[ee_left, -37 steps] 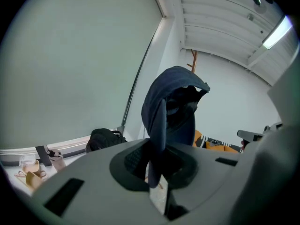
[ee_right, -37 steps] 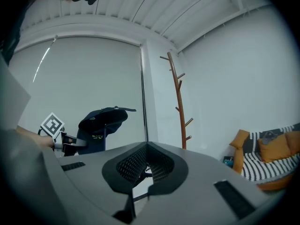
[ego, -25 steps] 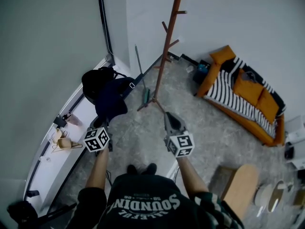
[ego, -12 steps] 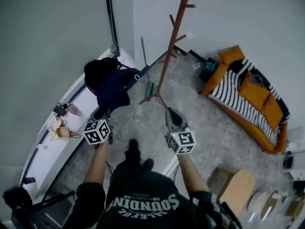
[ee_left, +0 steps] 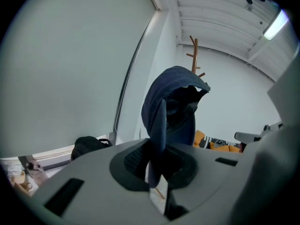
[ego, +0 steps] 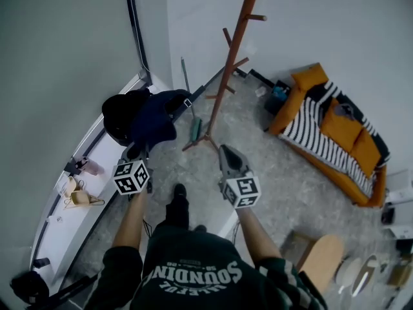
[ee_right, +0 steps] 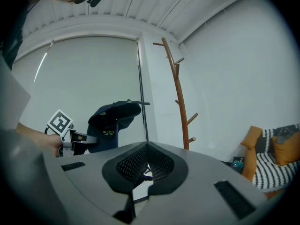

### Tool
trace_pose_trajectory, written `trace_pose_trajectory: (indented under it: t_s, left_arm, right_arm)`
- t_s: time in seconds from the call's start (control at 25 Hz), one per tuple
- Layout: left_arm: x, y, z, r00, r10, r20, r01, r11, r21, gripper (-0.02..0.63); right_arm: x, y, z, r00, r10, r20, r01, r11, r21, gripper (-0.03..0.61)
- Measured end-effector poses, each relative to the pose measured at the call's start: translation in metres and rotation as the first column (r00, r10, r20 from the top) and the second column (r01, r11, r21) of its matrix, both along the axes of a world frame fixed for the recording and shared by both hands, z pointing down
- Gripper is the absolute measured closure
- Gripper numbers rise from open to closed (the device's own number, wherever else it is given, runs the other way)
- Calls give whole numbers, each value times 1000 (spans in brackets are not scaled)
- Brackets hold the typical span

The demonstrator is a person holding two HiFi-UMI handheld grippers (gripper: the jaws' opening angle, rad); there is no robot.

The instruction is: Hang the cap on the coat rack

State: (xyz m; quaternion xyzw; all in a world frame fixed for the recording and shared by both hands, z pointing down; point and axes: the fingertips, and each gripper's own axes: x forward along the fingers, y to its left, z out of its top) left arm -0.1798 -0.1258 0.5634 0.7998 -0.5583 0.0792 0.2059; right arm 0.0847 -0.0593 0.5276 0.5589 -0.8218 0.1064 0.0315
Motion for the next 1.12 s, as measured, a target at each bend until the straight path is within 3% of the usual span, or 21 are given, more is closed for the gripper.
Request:
trace_pose_trajectory:
  t_s: [0.56,1.12]
  left_arm:
    - [11,-175,-7,993,118,-16,-118,993,12,600]
    - [30,-249,-14,979,199,-34,-198,979,43,600]
  right_arm:
    - [-7,-147,-17,993,111,-26,-111,994,19,580]
    - [-3,-192,-16,982,176,-64,-176,984,12,580]
